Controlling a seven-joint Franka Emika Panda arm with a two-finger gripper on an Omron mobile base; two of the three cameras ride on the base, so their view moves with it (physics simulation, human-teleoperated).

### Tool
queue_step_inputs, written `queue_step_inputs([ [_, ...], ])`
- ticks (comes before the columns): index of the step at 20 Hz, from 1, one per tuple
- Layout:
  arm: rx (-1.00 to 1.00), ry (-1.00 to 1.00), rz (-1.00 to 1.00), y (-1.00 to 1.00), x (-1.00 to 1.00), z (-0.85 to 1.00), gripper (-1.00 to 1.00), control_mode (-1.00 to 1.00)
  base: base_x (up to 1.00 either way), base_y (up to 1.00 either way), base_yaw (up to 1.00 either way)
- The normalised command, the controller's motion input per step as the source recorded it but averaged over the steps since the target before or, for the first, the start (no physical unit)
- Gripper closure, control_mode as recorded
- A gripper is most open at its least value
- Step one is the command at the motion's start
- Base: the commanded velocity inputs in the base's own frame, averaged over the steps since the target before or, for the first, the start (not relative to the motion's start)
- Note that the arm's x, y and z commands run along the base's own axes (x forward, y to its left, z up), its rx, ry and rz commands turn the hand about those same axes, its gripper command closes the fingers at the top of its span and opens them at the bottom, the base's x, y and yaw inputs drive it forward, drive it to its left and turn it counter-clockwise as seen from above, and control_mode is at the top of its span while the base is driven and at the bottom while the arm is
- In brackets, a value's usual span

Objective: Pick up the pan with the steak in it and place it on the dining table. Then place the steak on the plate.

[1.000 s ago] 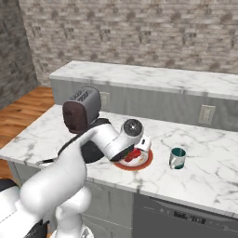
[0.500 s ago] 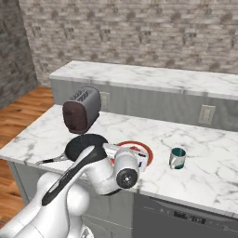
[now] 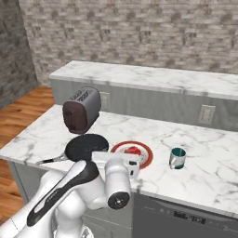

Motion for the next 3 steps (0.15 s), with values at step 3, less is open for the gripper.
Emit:
queue_step_inputs([
  [3, -0.16, -0.15, 0.08, 0.83, -0.41, 0.38, -1.0, -1.0, 0.0, 0.0, 0.0],
])
